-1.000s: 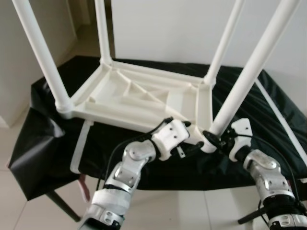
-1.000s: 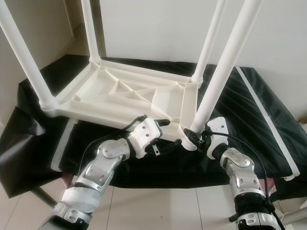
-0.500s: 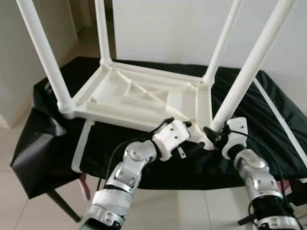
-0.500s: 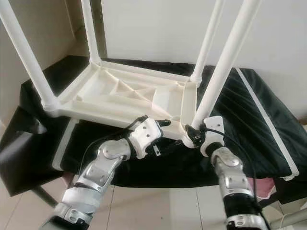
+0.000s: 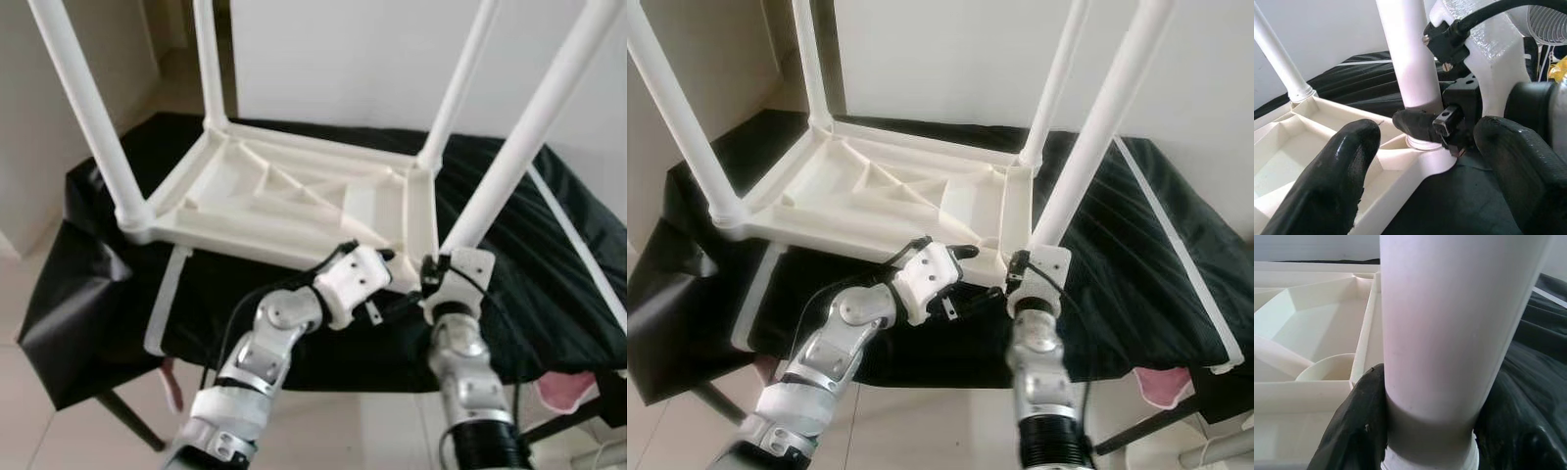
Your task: Building children table
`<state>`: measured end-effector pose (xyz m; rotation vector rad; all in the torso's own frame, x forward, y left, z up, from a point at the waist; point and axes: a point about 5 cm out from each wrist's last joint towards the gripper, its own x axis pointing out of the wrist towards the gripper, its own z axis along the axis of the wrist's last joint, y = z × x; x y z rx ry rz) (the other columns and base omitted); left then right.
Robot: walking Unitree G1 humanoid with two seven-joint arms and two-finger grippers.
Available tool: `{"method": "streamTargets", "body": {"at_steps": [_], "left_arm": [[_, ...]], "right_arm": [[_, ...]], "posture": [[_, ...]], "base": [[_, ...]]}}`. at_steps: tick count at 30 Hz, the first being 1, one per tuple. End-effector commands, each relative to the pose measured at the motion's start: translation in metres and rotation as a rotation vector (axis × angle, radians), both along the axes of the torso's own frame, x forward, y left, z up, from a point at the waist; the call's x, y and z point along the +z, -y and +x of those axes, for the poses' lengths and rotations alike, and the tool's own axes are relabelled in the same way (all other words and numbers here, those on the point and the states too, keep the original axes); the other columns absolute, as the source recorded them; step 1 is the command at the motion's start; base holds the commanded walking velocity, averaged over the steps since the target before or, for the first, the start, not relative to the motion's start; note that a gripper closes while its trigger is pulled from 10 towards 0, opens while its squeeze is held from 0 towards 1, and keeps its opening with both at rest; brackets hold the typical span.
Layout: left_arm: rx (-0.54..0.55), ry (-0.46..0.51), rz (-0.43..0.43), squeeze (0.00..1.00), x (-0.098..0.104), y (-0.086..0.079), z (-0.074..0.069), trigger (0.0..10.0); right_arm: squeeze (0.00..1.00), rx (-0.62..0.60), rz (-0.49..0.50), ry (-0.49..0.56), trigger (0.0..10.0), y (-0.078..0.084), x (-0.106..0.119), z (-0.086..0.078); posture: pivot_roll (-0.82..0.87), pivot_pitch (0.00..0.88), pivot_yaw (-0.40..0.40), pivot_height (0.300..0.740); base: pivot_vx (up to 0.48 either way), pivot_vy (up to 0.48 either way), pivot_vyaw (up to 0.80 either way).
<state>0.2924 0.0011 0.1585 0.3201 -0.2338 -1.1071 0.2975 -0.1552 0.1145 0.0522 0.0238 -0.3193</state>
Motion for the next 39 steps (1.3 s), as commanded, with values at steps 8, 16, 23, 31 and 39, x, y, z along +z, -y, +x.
{"method": "streamTargets", "body": {"at_steps": [8,16,23,31,39], "left_arm": [[0.105,0.003,-0.027,0.00,-0.002,-0.001,0.004,10.0],[0.111,0.003,-0.026,0.00,-0.004,-0.003,0.002,10.0],[0.114,0.004,-0.031,0.00,-0.003,-0.002,0.003,10.0],[0.119,0.008,-0.035,0.00,-0.002,-0.002,0.004,10.0],[0.119,0.008,-0.036,0.00,-0.001,-0.002,0.005,10.0]], "right_arm": [[0.00,-0.018,-0.018,-0.087,10.0,0.000,-0.013,-0.008],[0.00,-0.055,-0.039,-0.102,10.0,0.002,-0.015,-0.010],[1.00,-0.028,-0.048,-0.088,10.0,0.013,-0.010,-0.010],[1.00,0.112,-0.075,0.008,10.0,0.029,0.000,-0.016],[0.00,0.297,-0.063,0.034,10.0,0.045,0.003,-0.025]], "posture": [[-0.04,0.000,-0.060,0.740],[-0.03,0.000,-0.067,0.740],[-0.04,0.000,-0.073,0.740],[-0.04,0.000,-0.080,0.740],[-0.05,0.000,-0.068,0.740]], "base": [[0.000,0.000,0.00],[0.000,0.000,0.00],[0.000,0.000,0.00],[0.000,0.000,0.00],[0.000,0.000,0.00]]}}
